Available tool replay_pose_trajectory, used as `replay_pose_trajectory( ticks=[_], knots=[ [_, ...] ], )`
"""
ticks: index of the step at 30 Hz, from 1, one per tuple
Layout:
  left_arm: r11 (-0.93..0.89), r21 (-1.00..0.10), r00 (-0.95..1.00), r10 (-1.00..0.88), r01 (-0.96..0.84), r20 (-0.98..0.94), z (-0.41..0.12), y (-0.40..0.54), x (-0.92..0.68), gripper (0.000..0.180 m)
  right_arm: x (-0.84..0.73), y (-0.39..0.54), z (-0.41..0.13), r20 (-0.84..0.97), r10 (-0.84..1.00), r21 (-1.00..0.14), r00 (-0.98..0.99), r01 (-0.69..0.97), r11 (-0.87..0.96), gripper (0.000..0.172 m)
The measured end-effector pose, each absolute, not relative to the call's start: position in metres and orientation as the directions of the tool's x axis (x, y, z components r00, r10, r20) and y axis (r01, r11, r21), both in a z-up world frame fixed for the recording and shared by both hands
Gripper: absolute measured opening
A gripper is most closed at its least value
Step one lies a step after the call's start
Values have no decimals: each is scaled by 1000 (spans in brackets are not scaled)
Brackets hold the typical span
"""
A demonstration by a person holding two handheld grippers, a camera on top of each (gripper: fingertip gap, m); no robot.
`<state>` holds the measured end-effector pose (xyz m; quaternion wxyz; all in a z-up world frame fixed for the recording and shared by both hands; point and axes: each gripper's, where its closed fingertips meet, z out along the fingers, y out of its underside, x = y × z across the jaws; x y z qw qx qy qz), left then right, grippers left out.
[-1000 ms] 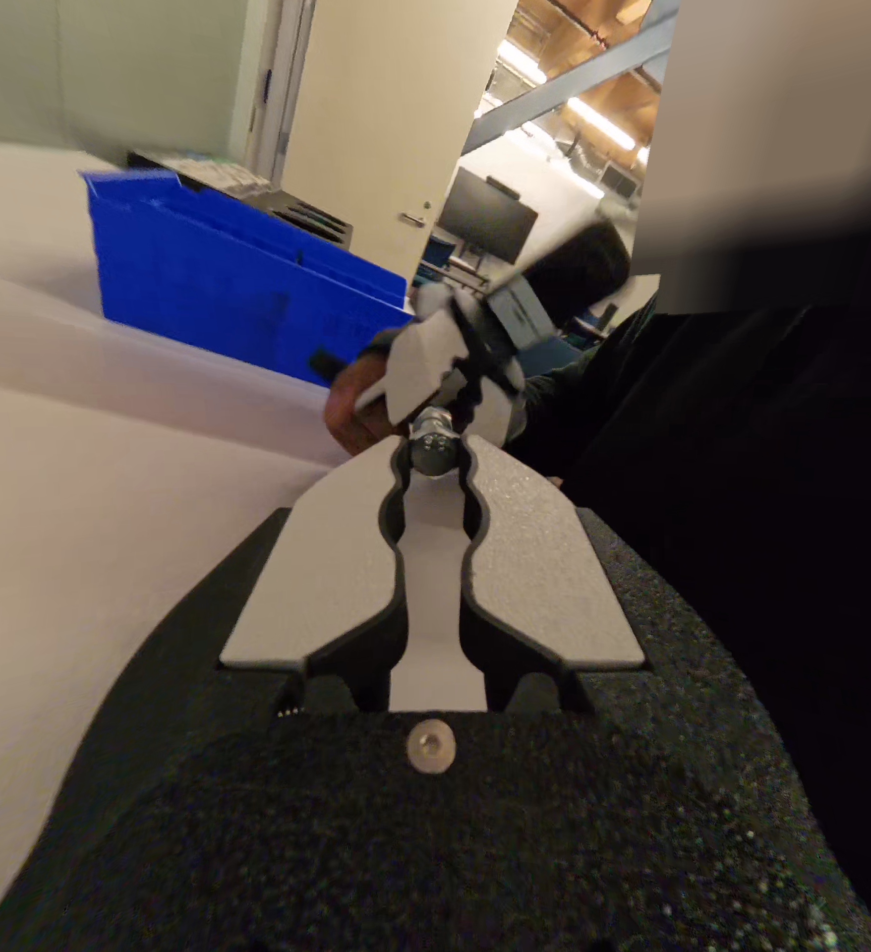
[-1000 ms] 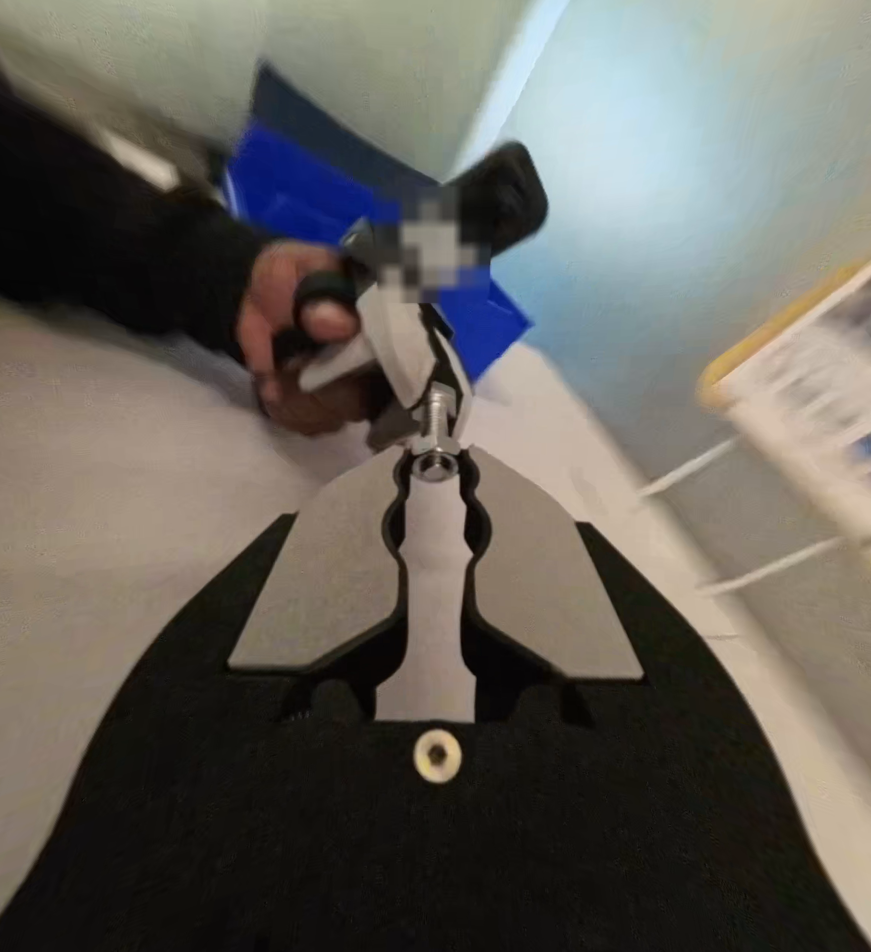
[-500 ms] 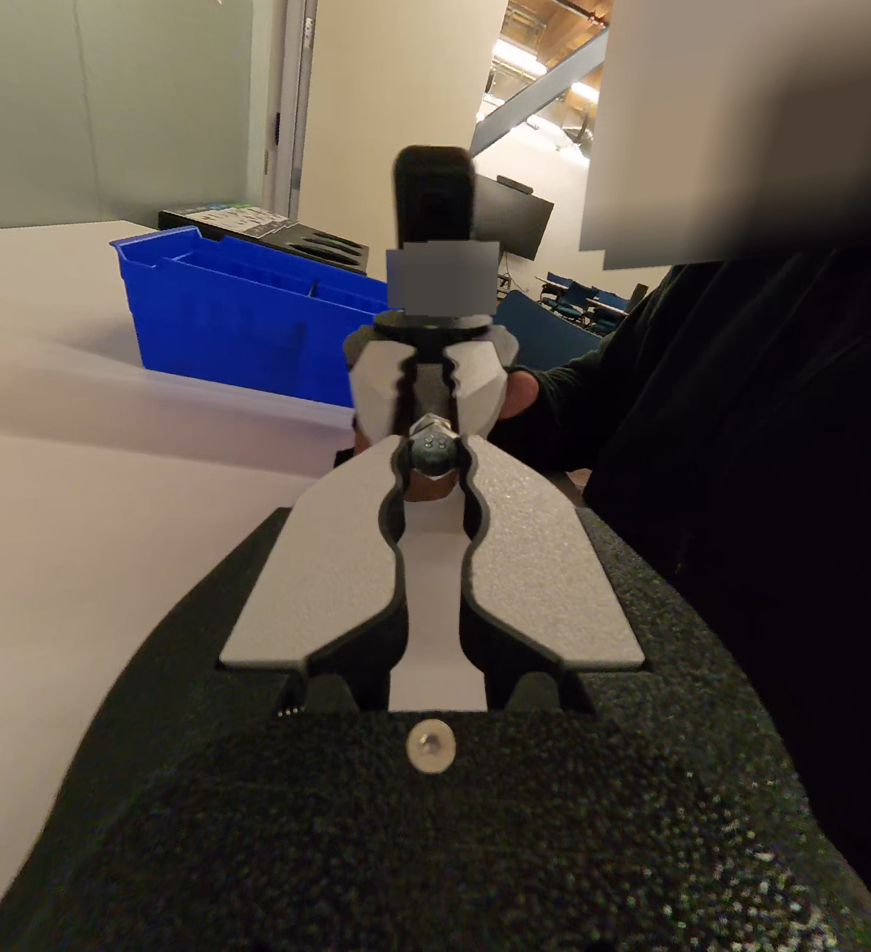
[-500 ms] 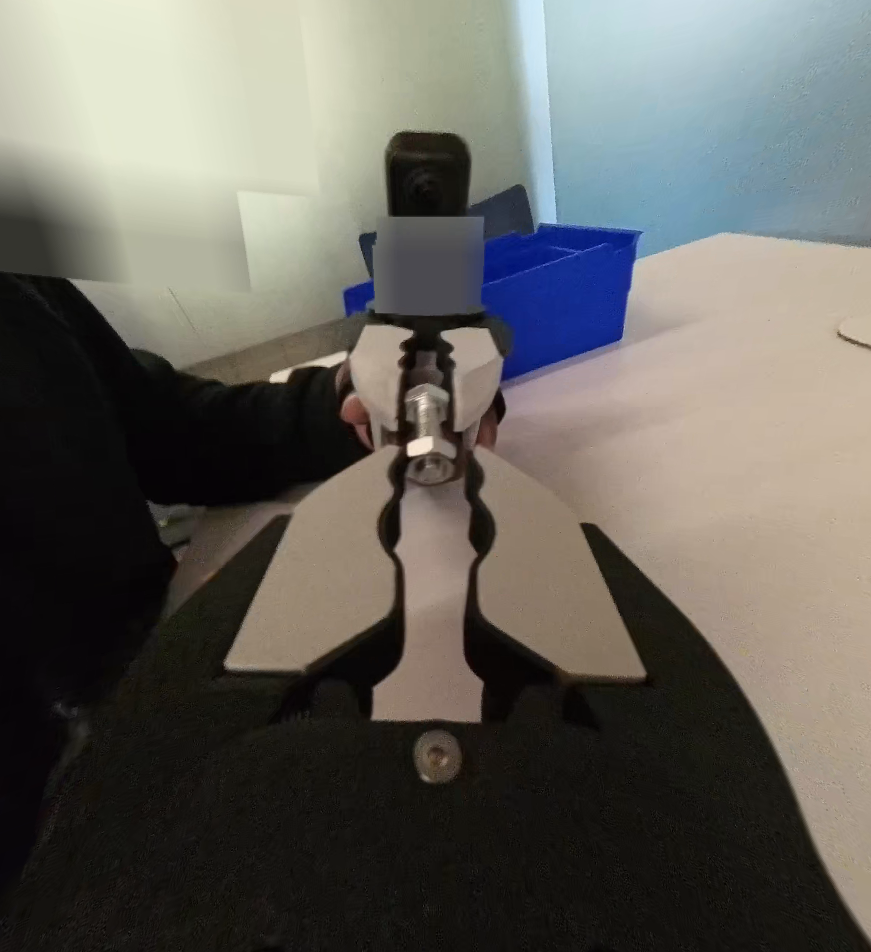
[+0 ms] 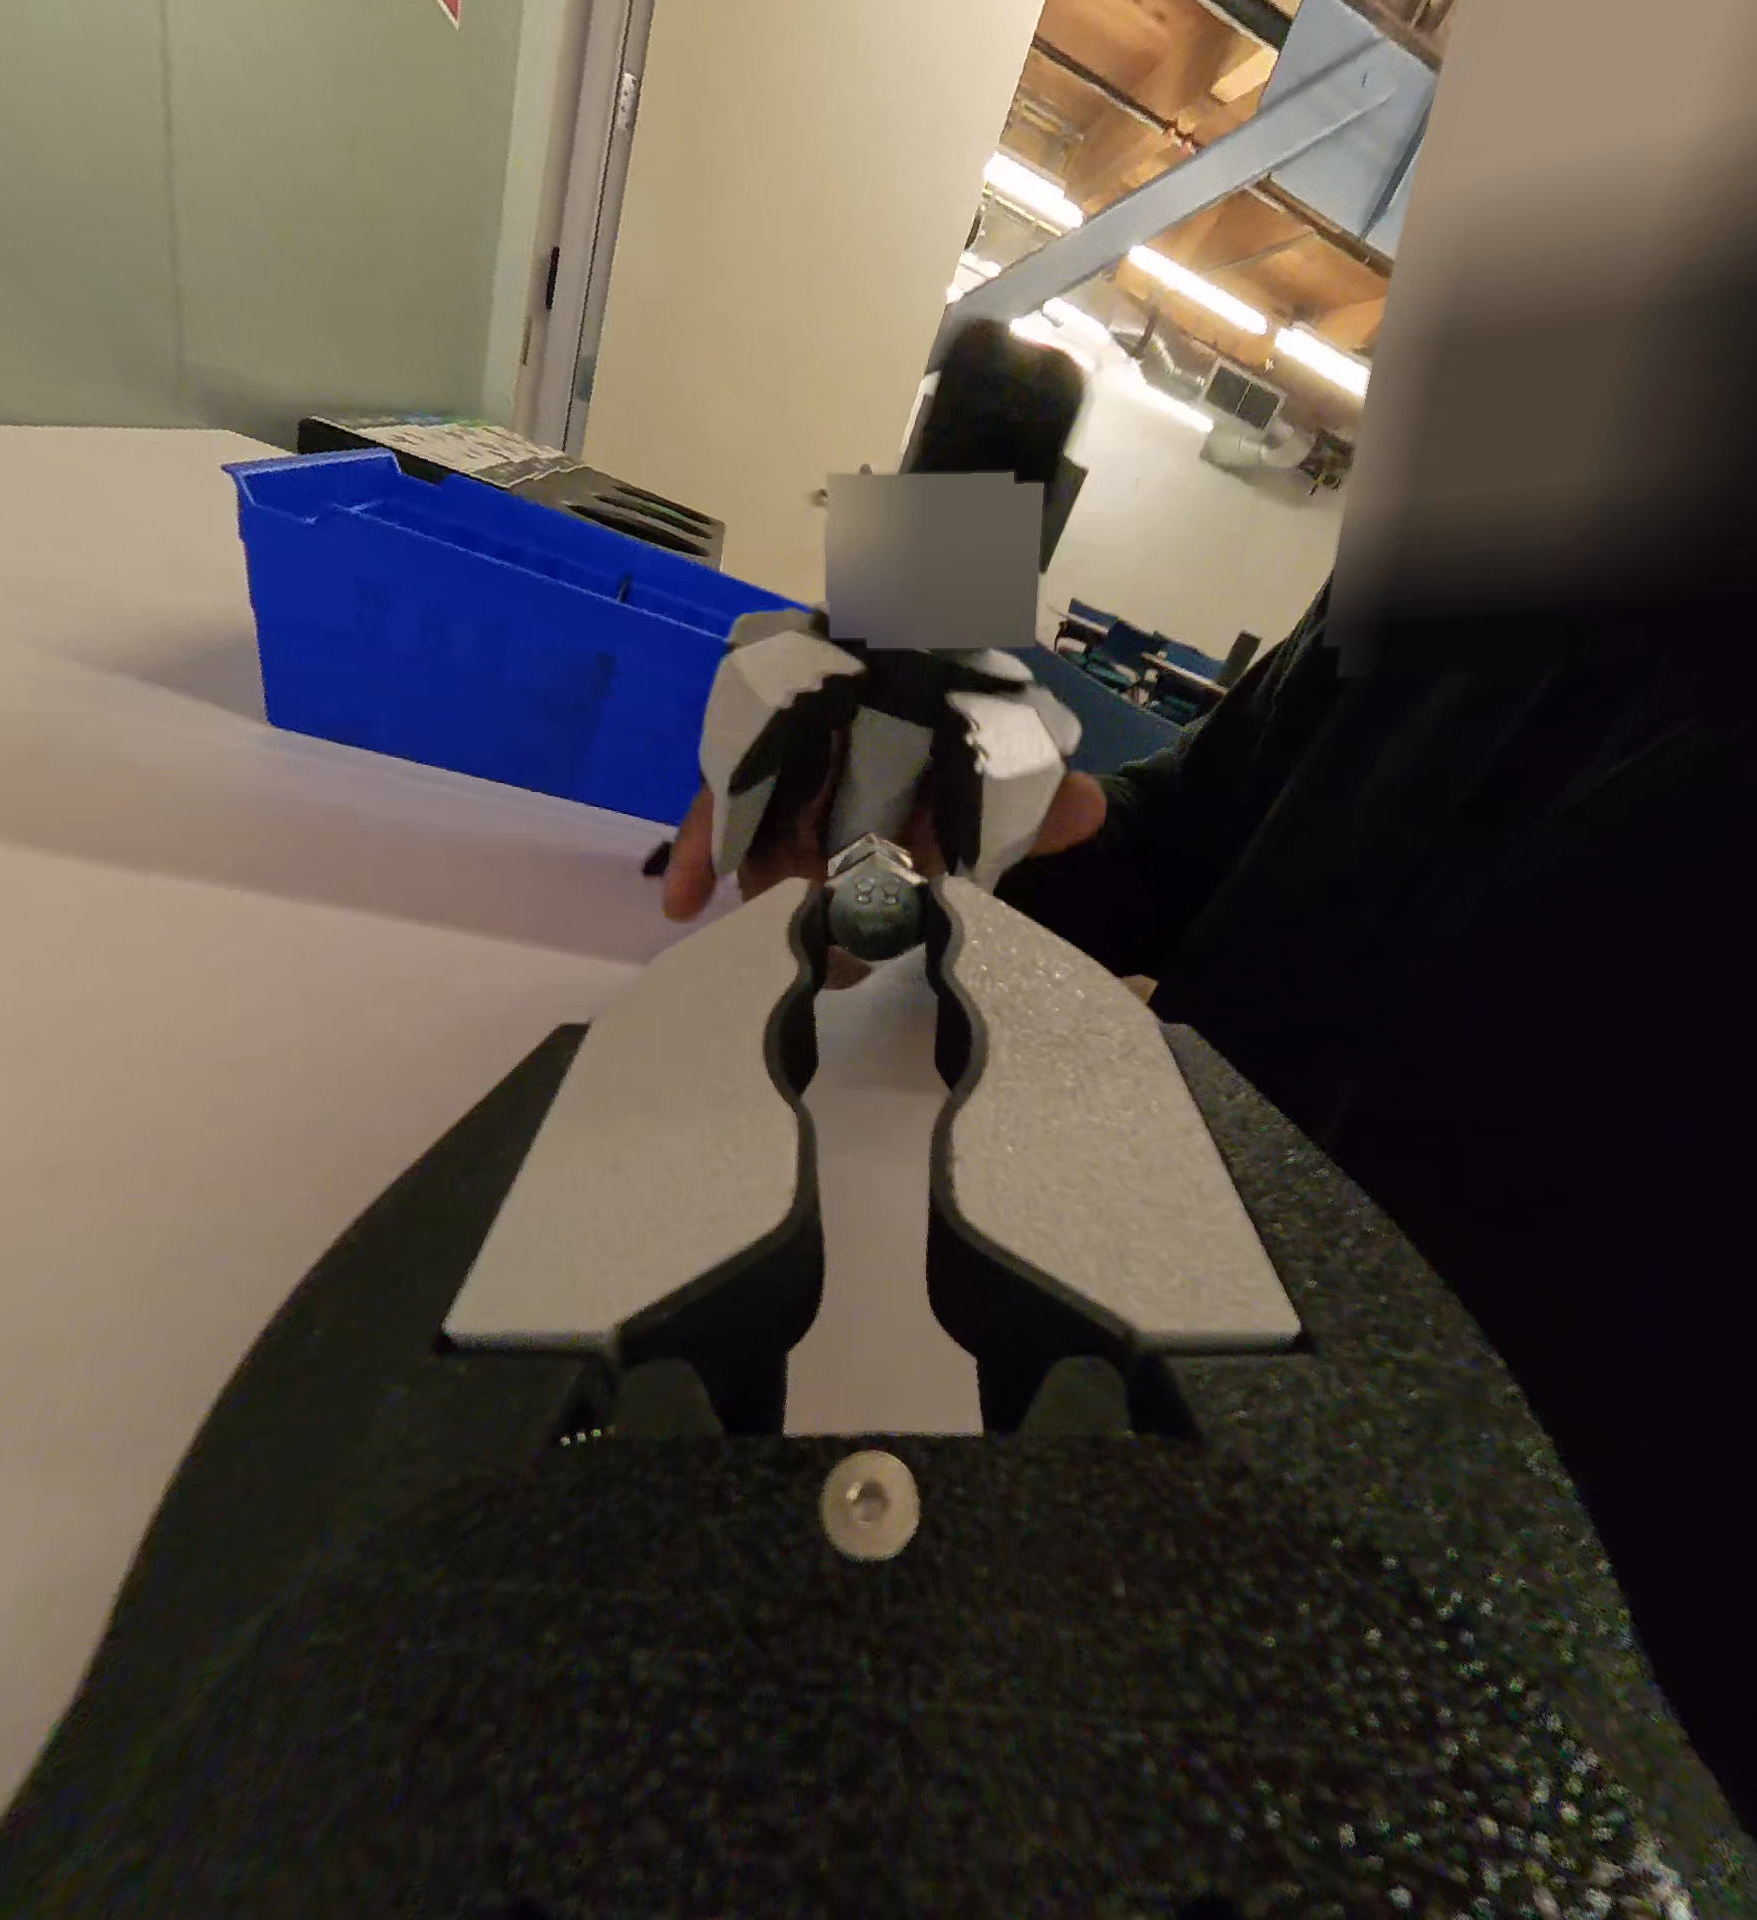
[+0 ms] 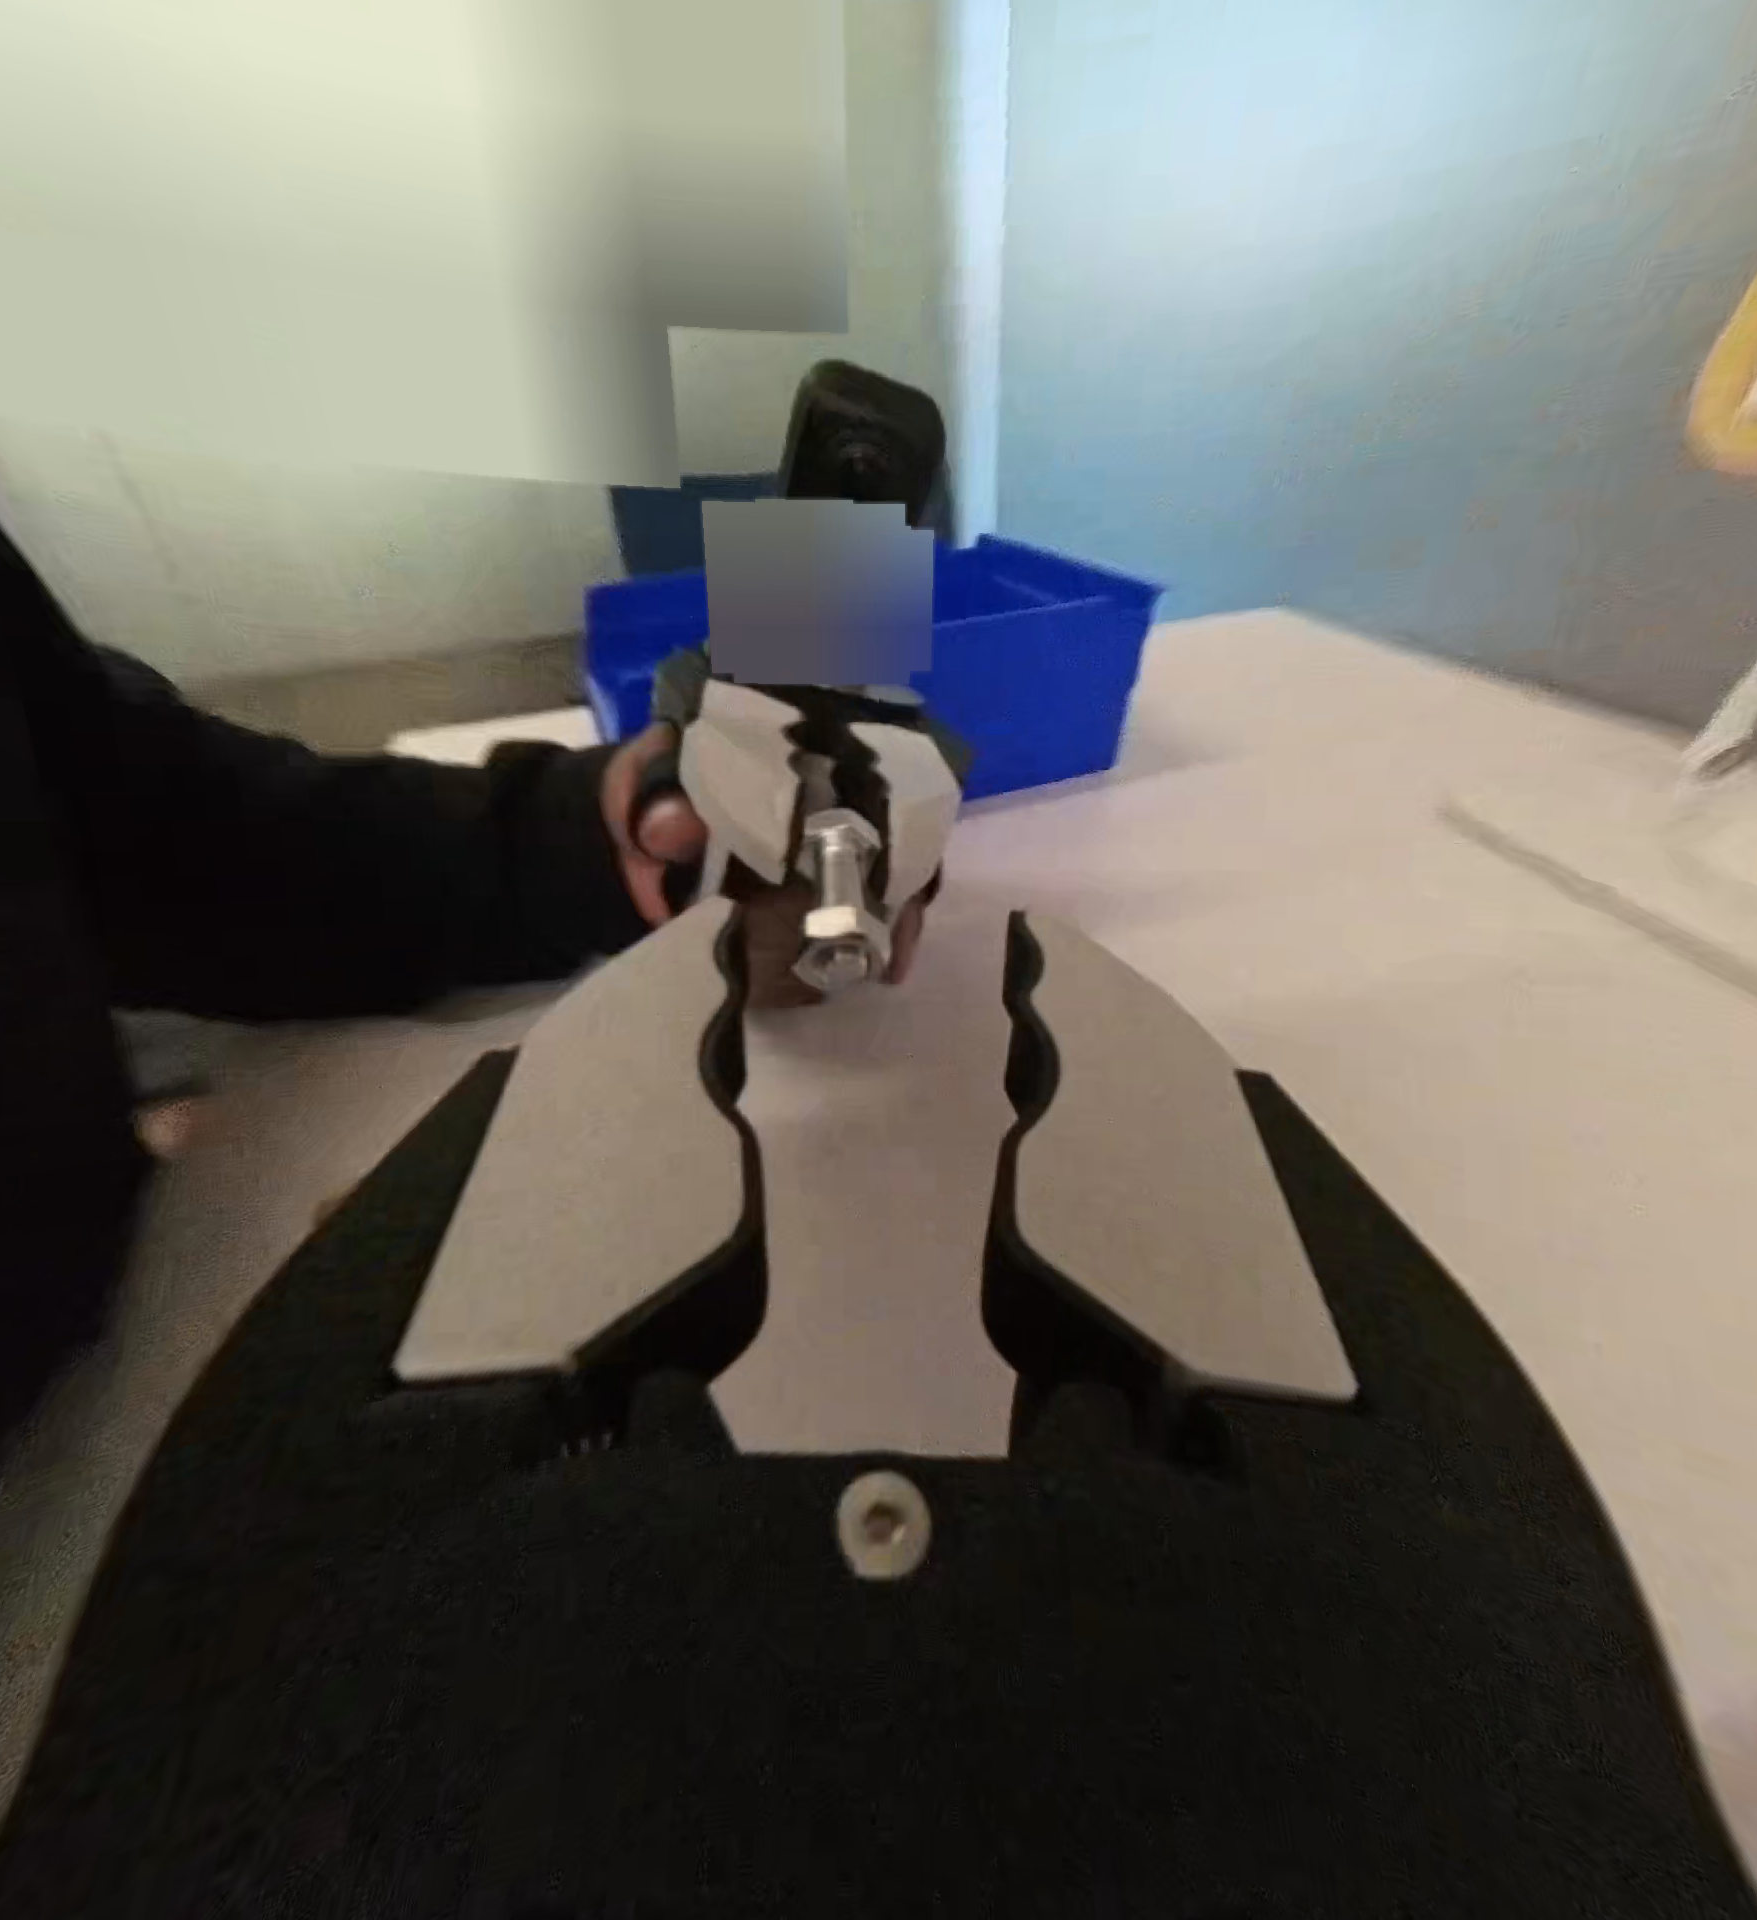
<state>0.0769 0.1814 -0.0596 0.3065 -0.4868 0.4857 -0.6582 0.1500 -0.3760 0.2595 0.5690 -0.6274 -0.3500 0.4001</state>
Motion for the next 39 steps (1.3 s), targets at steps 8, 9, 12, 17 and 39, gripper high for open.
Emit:
replay_pose_trajectory(
  ticks=[8,9,12,17,39],
  knots=[
    [-367,-923,-357,-851,-121,385,-66,176,79,17,141,-383,235,337,843,-926,419,307,218,18],
    [-393,-911,-364,-836,-126,411,-66,175,79,17,142,-382,236,493,766,-858,412,378,349,18],
    [-489,-860,-408,-763,-143,501,-64,172,79,17,142,-385,240,892,350,-451,285,582,677,18],
    [-478,-876,-362,-807,-60,466,-58,185,79,17,147,-382,255,790,456,-613,410,492,618,31],
    [-10,-999,-207,-978,-50,20,-62,185,80,17,153,-374,244,-484,830,-875,277,-132,-466,37]
  ],
)
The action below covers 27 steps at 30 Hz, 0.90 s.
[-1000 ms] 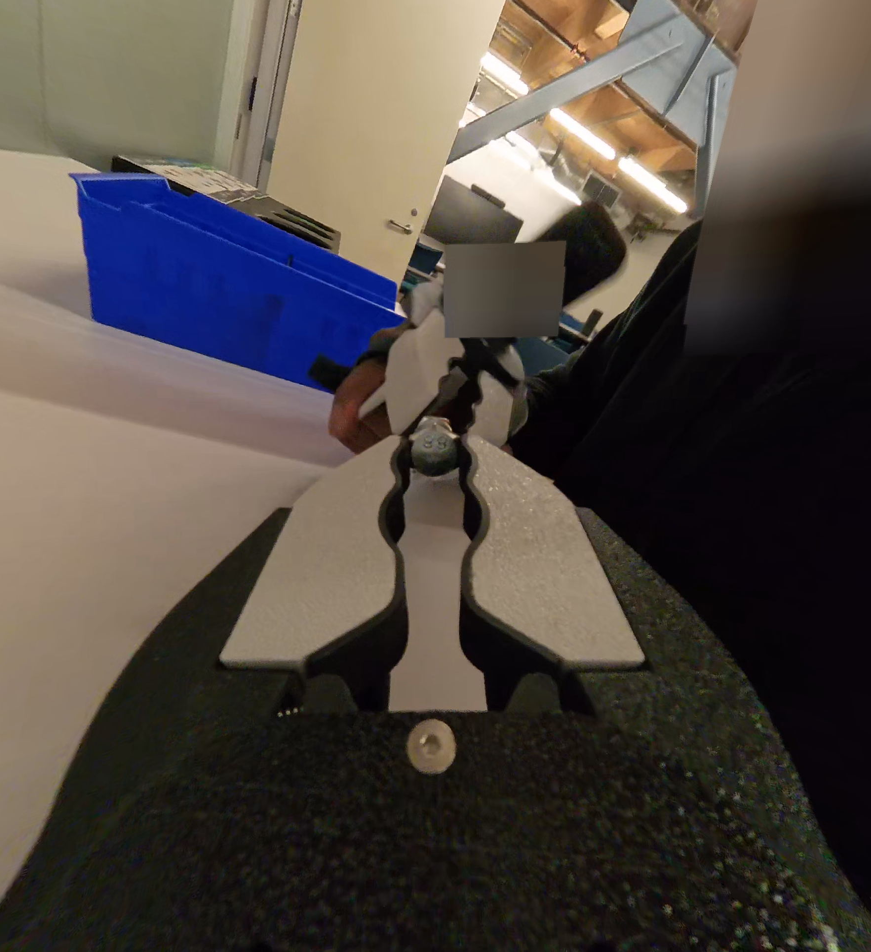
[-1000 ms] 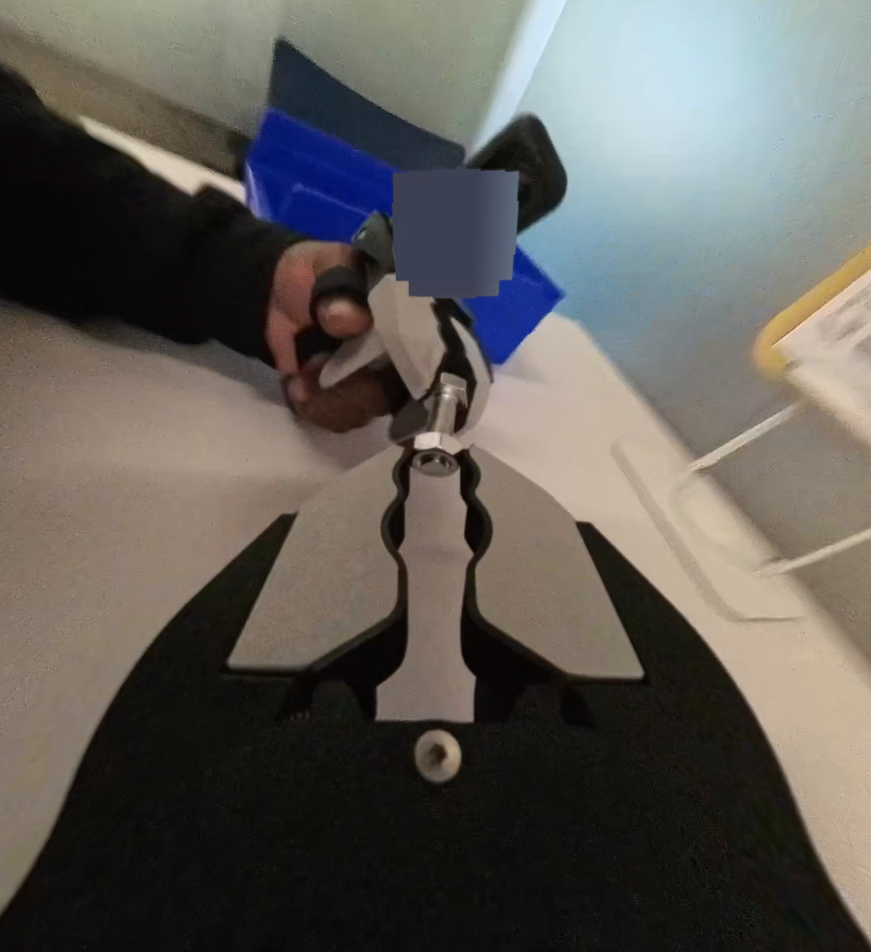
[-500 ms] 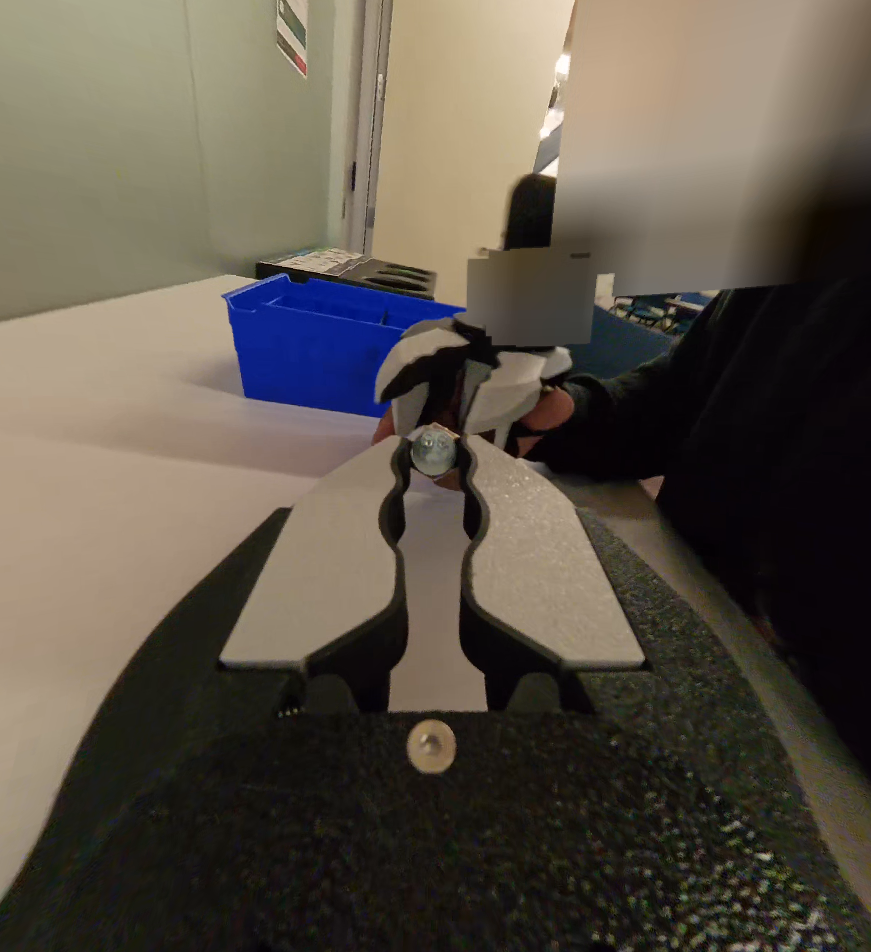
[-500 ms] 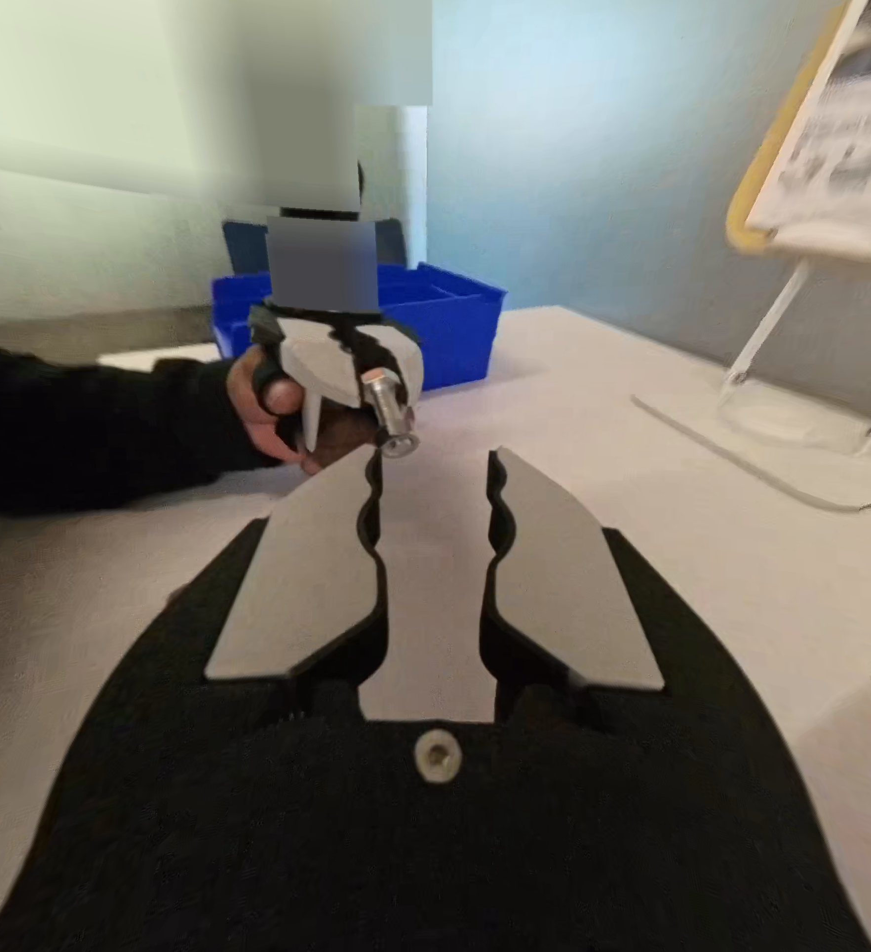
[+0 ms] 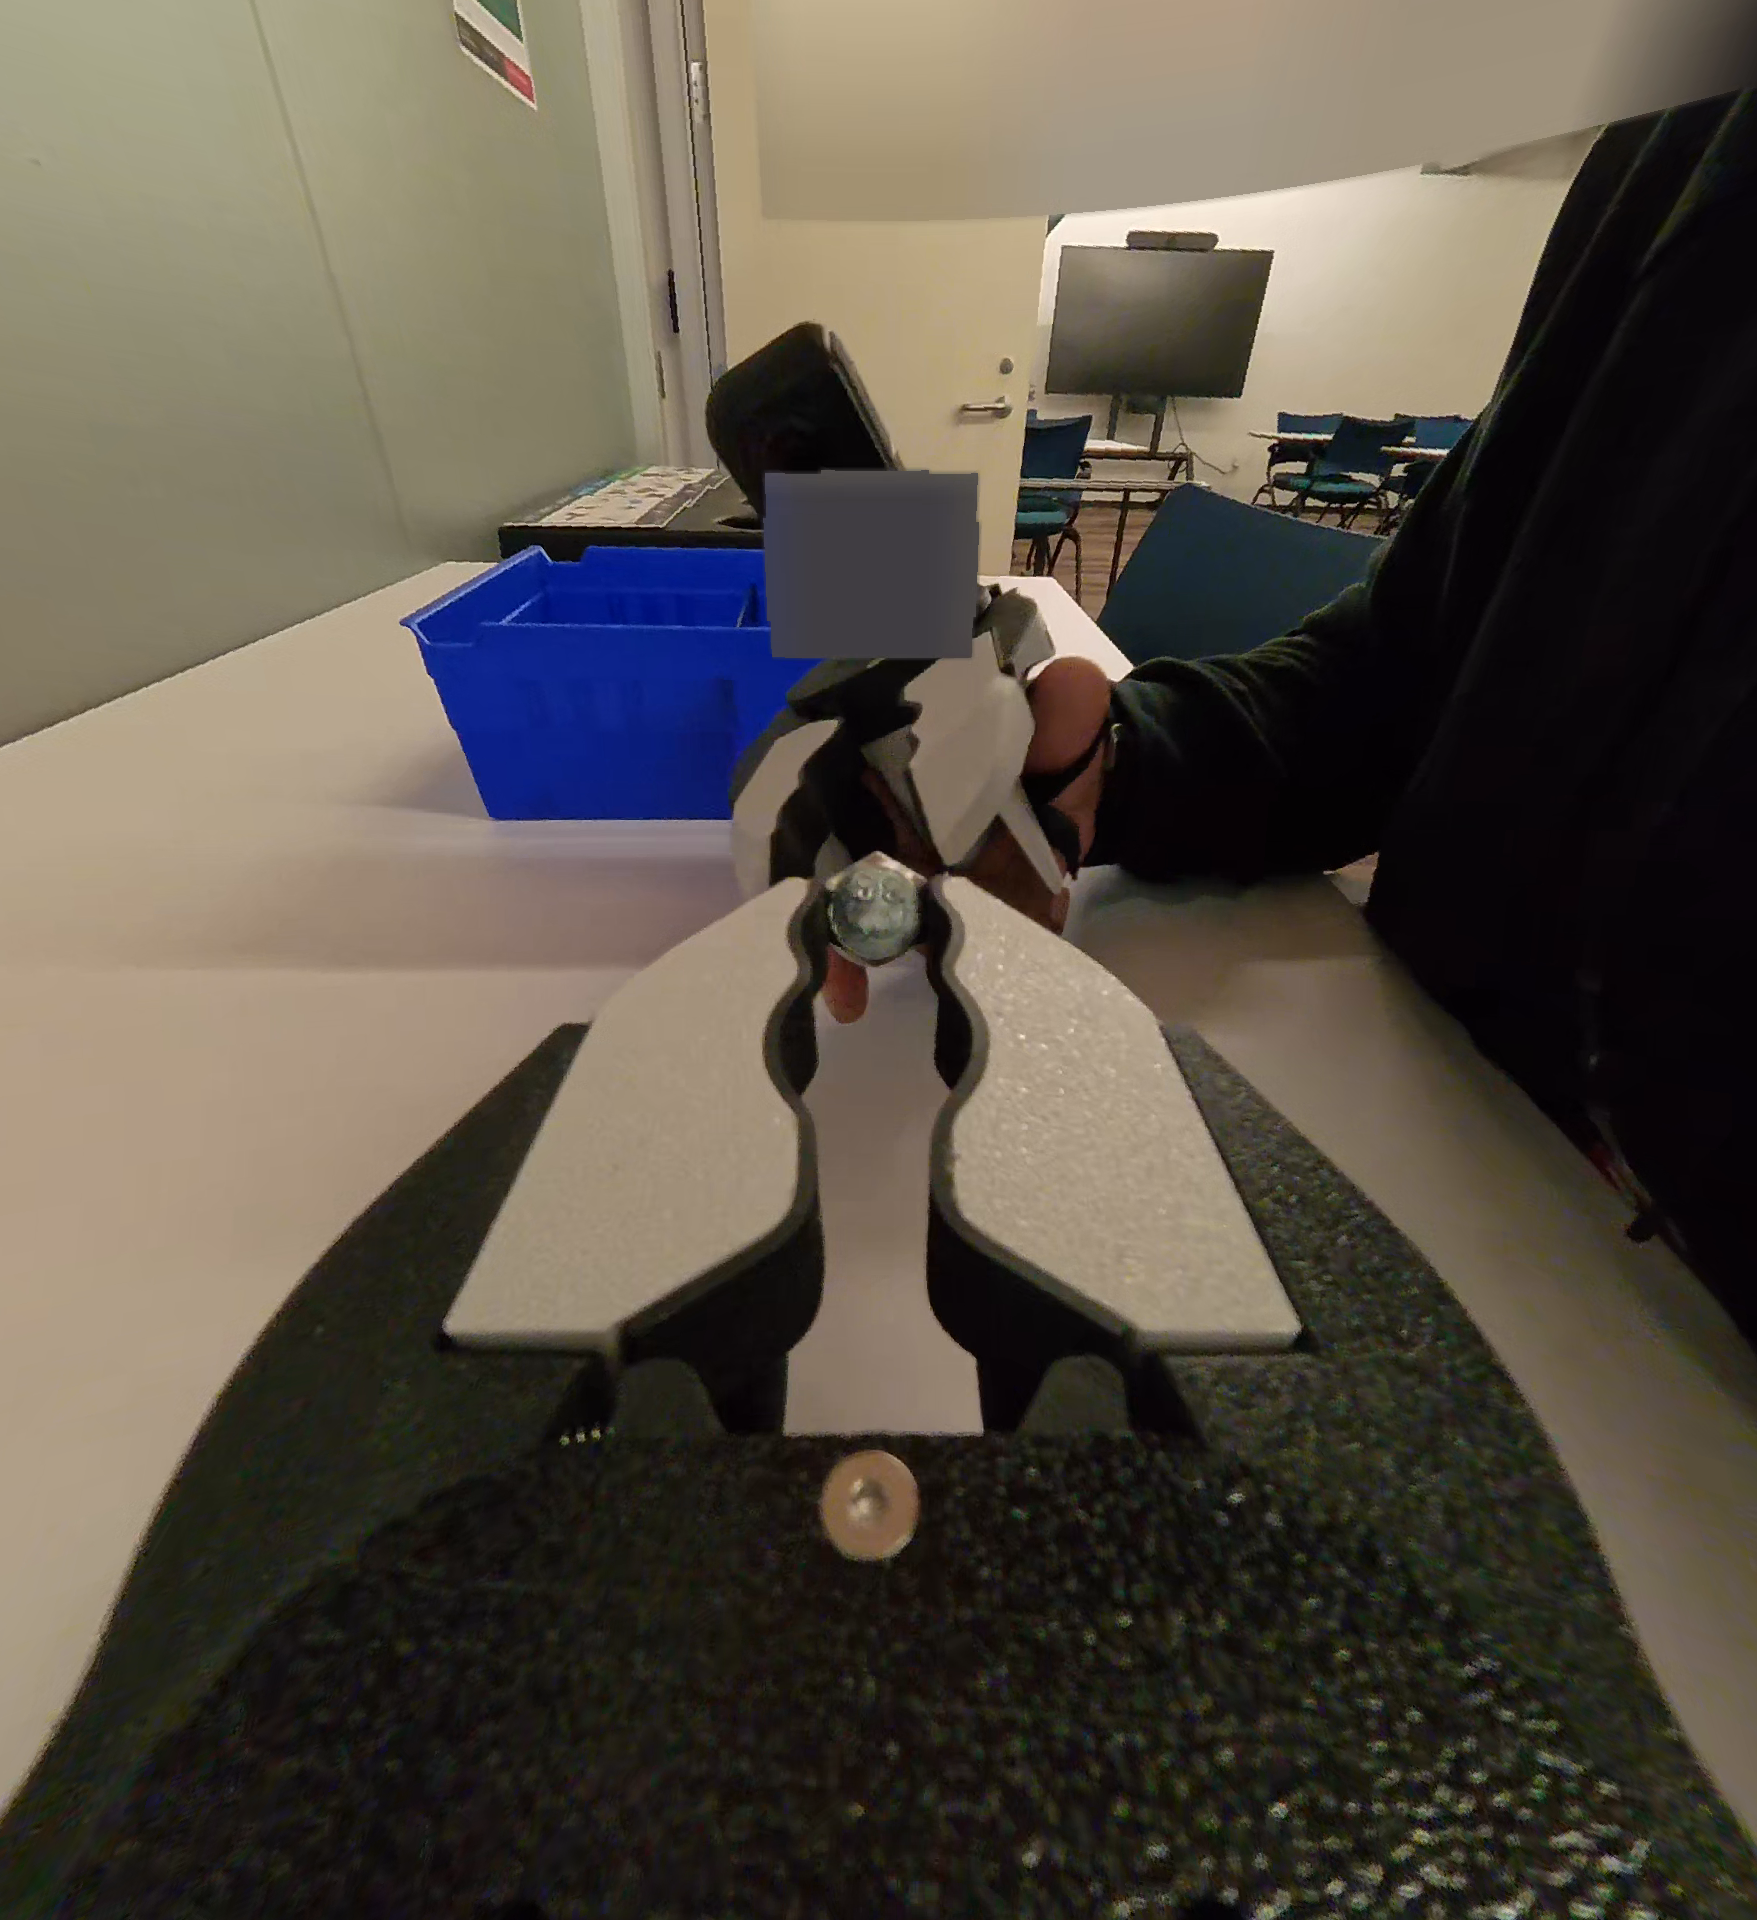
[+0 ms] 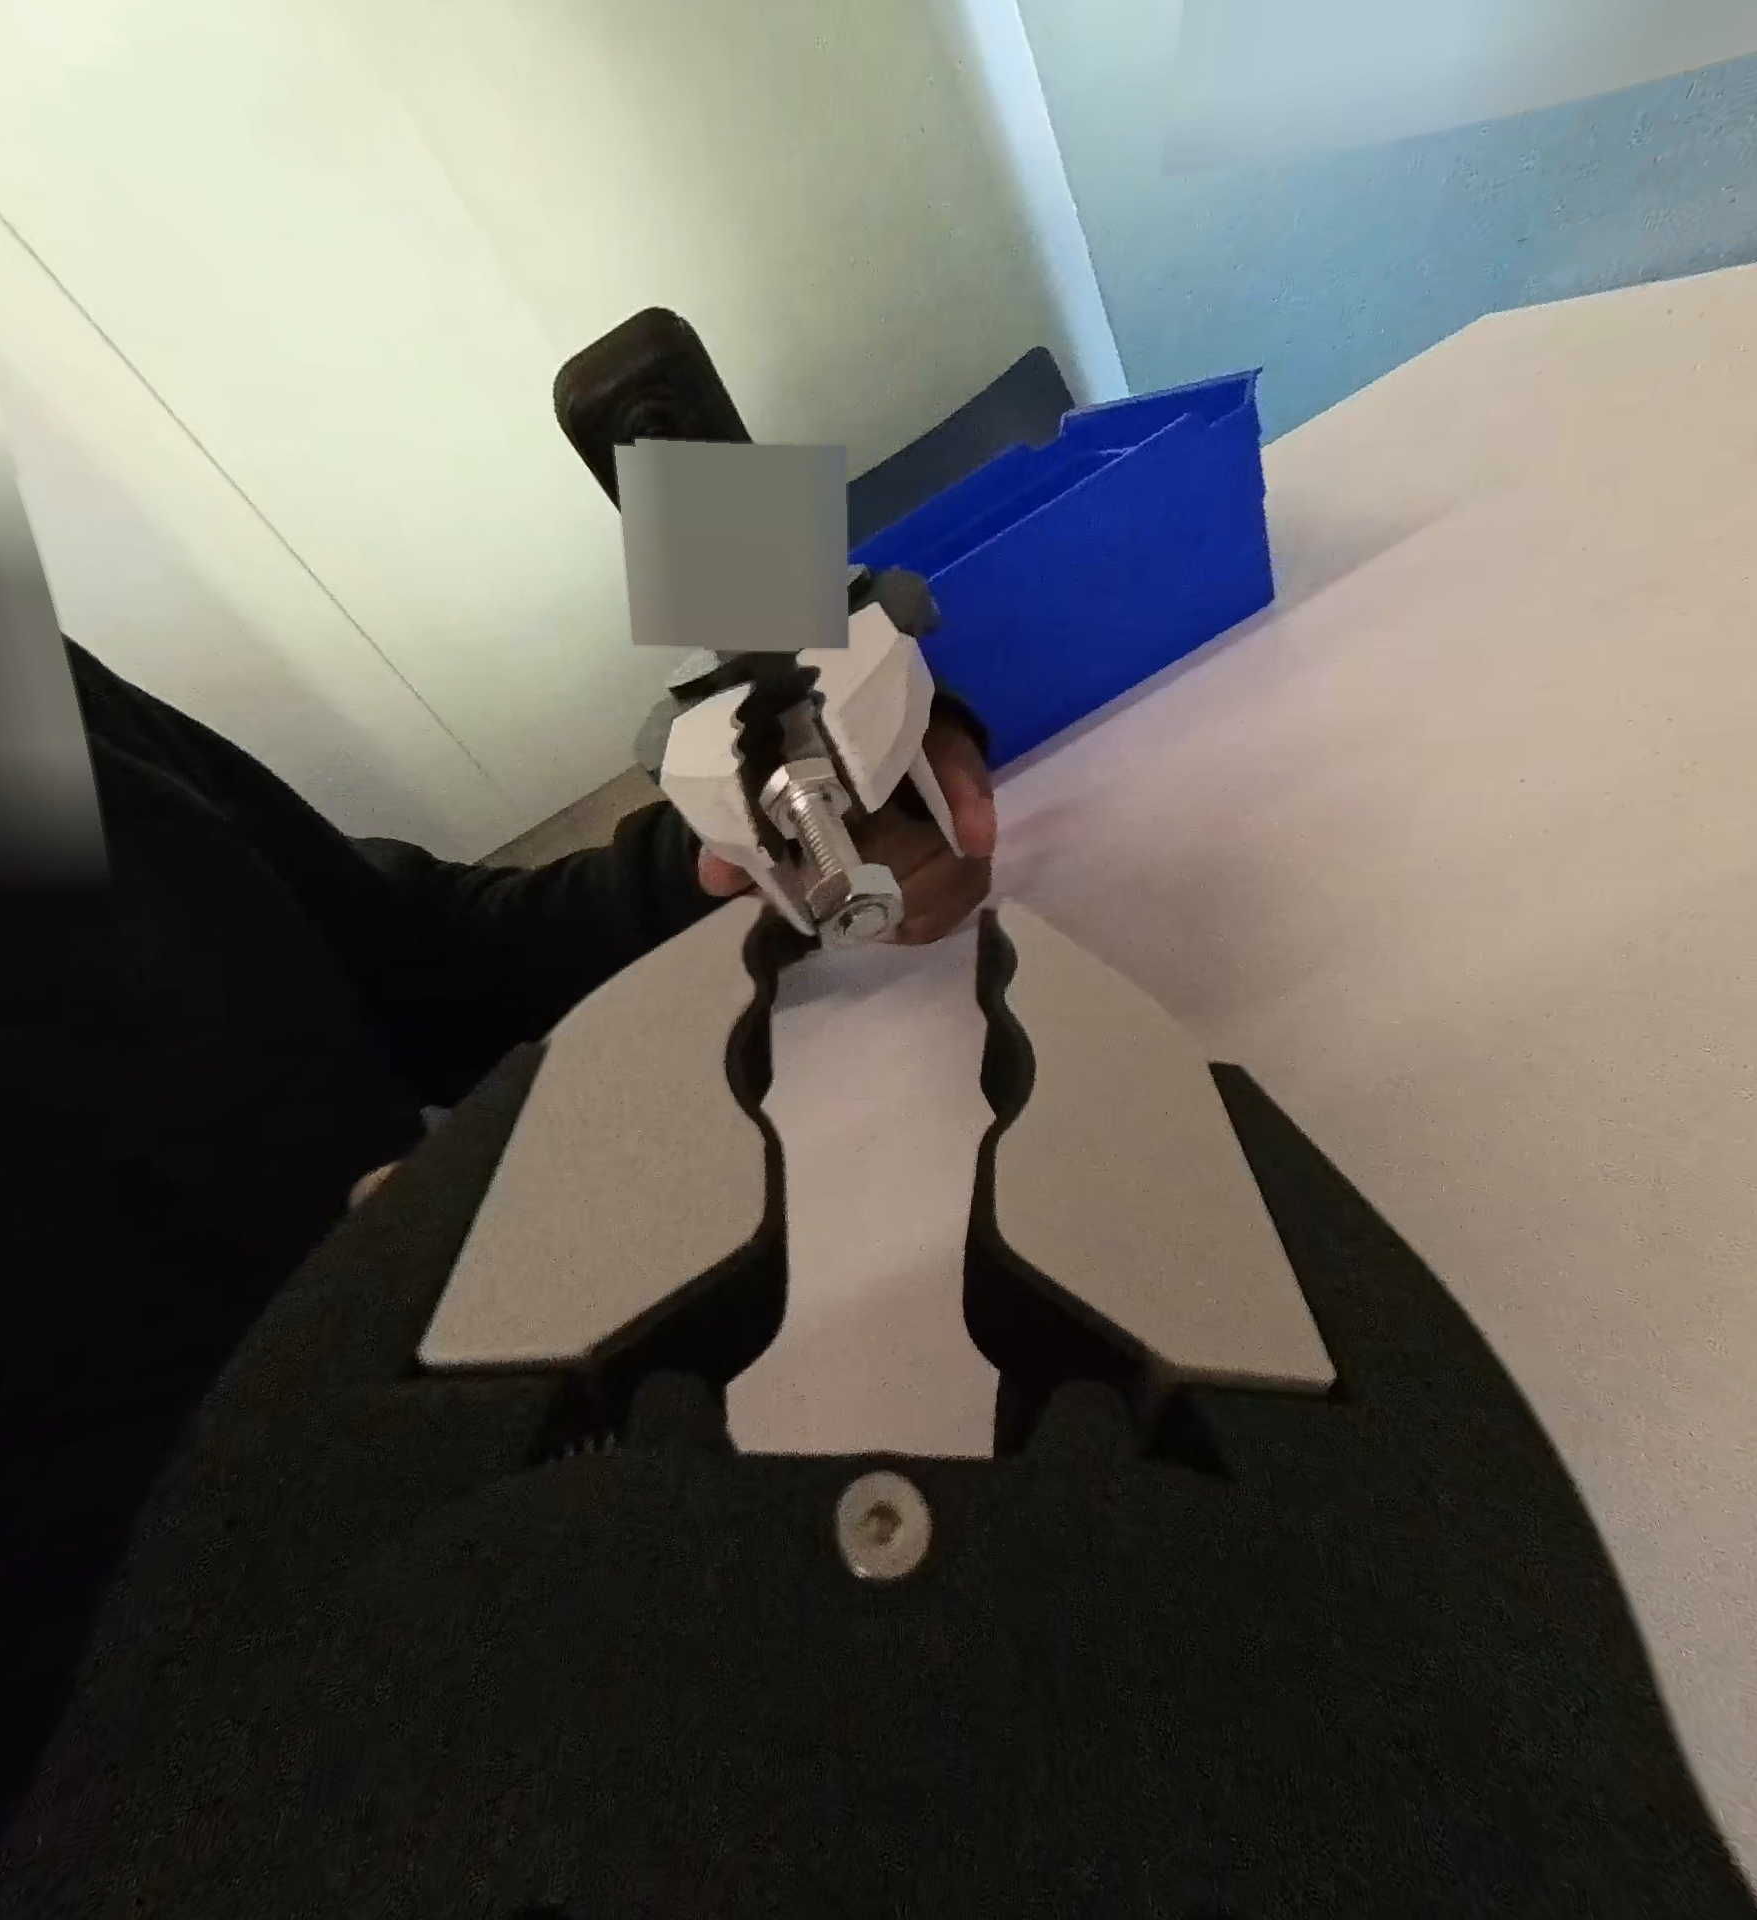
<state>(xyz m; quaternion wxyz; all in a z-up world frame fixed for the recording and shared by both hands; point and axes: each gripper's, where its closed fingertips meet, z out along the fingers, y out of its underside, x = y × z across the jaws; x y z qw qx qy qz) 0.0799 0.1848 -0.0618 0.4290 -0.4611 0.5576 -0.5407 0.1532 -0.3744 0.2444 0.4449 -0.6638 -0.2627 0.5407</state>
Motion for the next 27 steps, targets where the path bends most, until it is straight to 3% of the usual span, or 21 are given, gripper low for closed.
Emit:
replay_pose_trajectory(
  ticks=[4,6,7,9,11,13,14,15,17,20,24,26,27],
  knots=[
    [-33,-999,-239,-970,-17,36,-56,180,80,17,147,-383,249,-541,820,-840,187,-153,-520,36],
    [-57,-998,-259,-964,-16,59,-56,176,82,17,146,-384,253,-503,843,-863,192,-167,-477,18],
    [-82,-997,-261,-962,-11,83,-55,177,83,17,146,-383,255,-448,866,-893,224,-159,-421,18],
    [-186,-983,-276,-944,-9,181,-53,178,83,17,147,-381,257,-231,912,-973,338,-90,-213,18],
    [-325,-946,-312,-897,-15,313,-52,180,84,17,148,-381,263,156,867,-988,472,64,143,17],
    [-425,-905,-372,-842,13,390,-47,178,84,17,147,-388,267,620,610,-782,493,325,532,17],
    [-453,-891,-392,-825,27,407,-45,177,84,17,146,-391,267,768,452,-634,455,432,641,17],
    [-462,-886,-394,-822,40,411,-44,177,85,17,145,-394,266,811,397,-576,430,468,670,18],
    [-451,-890,-389,-832,59,396,-42,178,85,17,142,-395,271,638,599,-767,484,329,551,28],
    [-413,-904,-382,-857,108,346,-35,180,81,17,142,-391,277,178,862,-983,475,43,179,41],
    [-344,-931,-371,-886,126,277,-31,177,78,17,144,-386,277,-279,904,-955,323,-193,-226,41],
    [-323,-939,-370,-892,119,260,-33,175,79,17,142,-387,273,-378,887,-920,264,-215,-328,33],
    [-319,-941,-374,-891,113,257,-34,174,80,17,140,-388,270,-381,886,-921,262,-196,-338,21]
  ],
)
